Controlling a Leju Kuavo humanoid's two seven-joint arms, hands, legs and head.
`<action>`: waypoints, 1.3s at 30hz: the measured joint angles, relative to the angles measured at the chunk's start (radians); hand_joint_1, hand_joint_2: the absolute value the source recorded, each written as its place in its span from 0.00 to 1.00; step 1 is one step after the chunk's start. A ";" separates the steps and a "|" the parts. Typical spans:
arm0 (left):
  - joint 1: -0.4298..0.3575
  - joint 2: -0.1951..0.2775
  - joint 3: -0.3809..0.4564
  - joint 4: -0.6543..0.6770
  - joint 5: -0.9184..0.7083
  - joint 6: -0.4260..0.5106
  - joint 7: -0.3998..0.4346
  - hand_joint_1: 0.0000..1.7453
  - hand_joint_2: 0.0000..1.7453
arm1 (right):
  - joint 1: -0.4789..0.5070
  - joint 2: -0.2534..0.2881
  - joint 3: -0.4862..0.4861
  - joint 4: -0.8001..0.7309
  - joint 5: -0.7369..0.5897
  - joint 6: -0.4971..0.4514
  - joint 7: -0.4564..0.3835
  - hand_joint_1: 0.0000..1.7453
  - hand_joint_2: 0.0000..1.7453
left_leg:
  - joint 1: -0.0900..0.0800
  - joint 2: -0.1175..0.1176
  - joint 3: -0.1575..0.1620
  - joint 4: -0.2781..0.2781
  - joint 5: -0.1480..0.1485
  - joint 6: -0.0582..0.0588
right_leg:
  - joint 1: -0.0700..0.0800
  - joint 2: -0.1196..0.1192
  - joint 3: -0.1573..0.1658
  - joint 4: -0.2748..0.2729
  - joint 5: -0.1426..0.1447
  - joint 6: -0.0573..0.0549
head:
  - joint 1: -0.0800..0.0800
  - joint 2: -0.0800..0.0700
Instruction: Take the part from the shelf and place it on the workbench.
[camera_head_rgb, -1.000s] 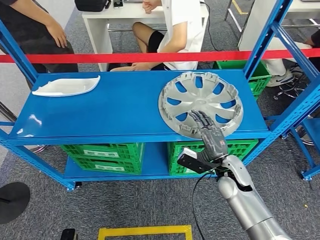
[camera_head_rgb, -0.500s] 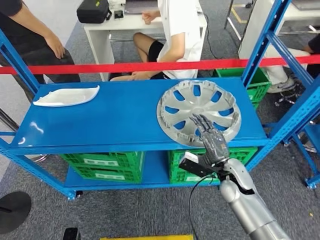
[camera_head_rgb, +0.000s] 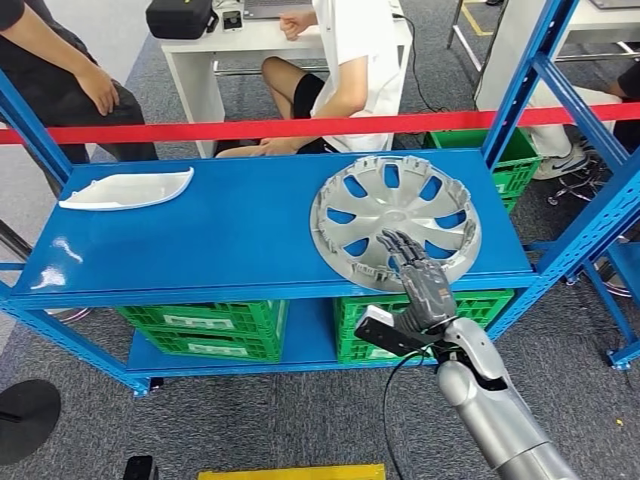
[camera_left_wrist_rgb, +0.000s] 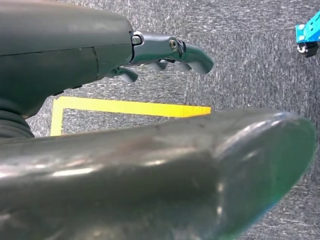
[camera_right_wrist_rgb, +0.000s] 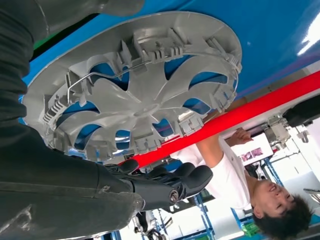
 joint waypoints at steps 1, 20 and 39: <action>0.000 0.000 0.000 0.000 -0.001 0.000 0.001 0.00 0.00 | 0.001 -0.001 0.000 0.000 0.003 0.002 0.001 0.00 1.00 | 0.000 0.000 0.000 0.000 0.000 0.001 | 0.000 0.000 0.000 0.000 0.000 0.000 | 0.000 0.000; -0.036 -0.004 -0.009 0.000 -0.112 -0.037 0.042 0.00 0.00 | -0.333 -0.035 0.070 0.542 0.269 0.107 0.204 0.00 1.00 | -0.004 0.000 -0.004 0.000 -0.001 0.004 | -0.005 -0.001 -0.003 -0.002 0.000 0.006 | 0.000 0.000; -0.034 -0.012 -0.010 0.000 -0.132 -0.057 0.042 0.00 0.00 | -0.473 -0.071 0.095 0.814 0.274 0.232 0.186 1.00 1.00 | -0.005 -0.001 0.006 0.001 -0.005 0.010 | -0.004 -0.001 0.011 -0.010 -0.001 0.010 | 0.000 0.000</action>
